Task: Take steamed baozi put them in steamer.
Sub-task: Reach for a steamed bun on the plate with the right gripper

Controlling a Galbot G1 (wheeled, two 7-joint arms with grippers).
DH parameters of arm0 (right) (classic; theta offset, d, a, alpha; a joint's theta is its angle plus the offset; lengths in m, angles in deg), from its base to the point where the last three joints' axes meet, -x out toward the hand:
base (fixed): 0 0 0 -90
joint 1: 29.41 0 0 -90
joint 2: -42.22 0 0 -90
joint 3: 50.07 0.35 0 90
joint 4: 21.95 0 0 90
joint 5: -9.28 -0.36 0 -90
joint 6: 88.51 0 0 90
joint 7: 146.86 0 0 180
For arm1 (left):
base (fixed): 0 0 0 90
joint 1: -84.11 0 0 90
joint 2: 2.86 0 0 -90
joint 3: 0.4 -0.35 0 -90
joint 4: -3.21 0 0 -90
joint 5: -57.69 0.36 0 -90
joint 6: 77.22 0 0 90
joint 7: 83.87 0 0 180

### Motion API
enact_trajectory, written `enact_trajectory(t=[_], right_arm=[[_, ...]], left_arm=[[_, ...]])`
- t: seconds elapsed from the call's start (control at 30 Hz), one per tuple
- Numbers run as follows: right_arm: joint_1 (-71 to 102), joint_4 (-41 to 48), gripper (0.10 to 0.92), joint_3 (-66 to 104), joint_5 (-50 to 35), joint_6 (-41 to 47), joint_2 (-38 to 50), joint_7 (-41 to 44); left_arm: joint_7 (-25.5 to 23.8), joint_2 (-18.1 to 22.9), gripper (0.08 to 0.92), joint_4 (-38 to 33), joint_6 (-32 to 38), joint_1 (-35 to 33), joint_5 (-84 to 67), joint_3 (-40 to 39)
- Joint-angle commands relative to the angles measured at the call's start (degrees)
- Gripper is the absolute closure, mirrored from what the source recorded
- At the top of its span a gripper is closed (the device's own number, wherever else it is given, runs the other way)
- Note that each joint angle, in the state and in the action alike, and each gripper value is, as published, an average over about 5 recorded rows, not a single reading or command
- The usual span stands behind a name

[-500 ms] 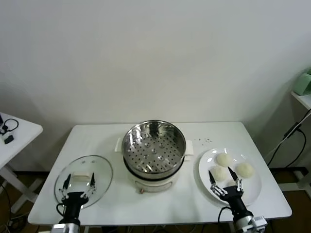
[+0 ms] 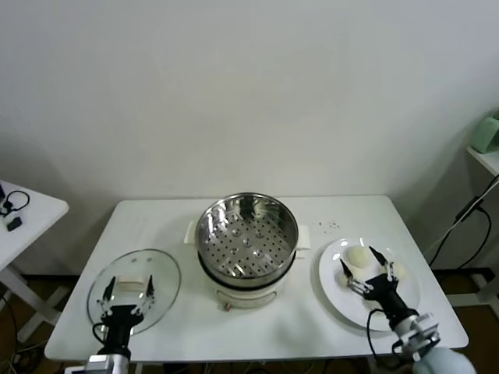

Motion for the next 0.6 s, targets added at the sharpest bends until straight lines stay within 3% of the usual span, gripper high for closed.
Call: enact_trajectory(t=[0.03, 0.3, 0.6], right_arm=[[-19.6, 11.6, 0.203, -8.4, 0.0, 5.5, 24.1, 18.4], [-61.3, 29.7, 0.203, -46.8, 3.4, 1.4, 32.4, 40.3], [-85.8, 43.2, 0.203, -70.7, 9.3, -1.5, 24.2, 55.2]], left_arm=[[0.3, -0.4, 0.177, 0.5, 0.4, 0.3, 0.2, -0.6], [0.4, -1.8, 0.177, -0.3, -0.1, 0.3, 0.2, -0.8], [0.3, -1.8, 0.177, -0.7, -1.3, 0.7, 0.3, -0.7]])
